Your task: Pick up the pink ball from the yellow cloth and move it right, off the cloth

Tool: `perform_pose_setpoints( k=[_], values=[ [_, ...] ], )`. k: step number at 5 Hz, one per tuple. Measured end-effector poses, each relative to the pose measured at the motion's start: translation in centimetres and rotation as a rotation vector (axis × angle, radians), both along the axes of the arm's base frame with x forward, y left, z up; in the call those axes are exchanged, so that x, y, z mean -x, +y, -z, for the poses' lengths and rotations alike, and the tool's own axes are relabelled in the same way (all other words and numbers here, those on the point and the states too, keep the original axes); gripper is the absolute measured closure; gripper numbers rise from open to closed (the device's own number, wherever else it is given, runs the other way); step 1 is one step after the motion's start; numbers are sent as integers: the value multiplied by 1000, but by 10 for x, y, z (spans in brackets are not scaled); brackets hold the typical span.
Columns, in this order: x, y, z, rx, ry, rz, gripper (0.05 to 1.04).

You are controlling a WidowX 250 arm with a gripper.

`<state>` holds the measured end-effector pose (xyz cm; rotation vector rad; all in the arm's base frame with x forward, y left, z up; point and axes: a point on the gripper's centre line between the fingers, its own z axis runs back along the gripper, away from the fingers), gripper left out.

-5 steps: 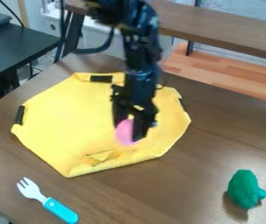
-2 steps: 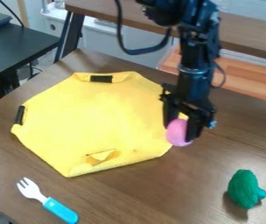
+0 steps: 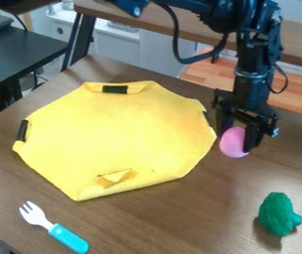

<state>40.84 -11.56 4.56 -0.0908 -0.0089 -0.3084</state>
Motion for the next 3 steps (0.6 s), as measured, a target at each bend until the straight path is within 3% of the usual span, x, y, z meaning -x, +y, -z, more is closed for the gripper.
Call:
perform_pose_setpoints(
  k=[3],
  values=[
    [-39,-27,29,-2,-30,20,389]
  ],
)
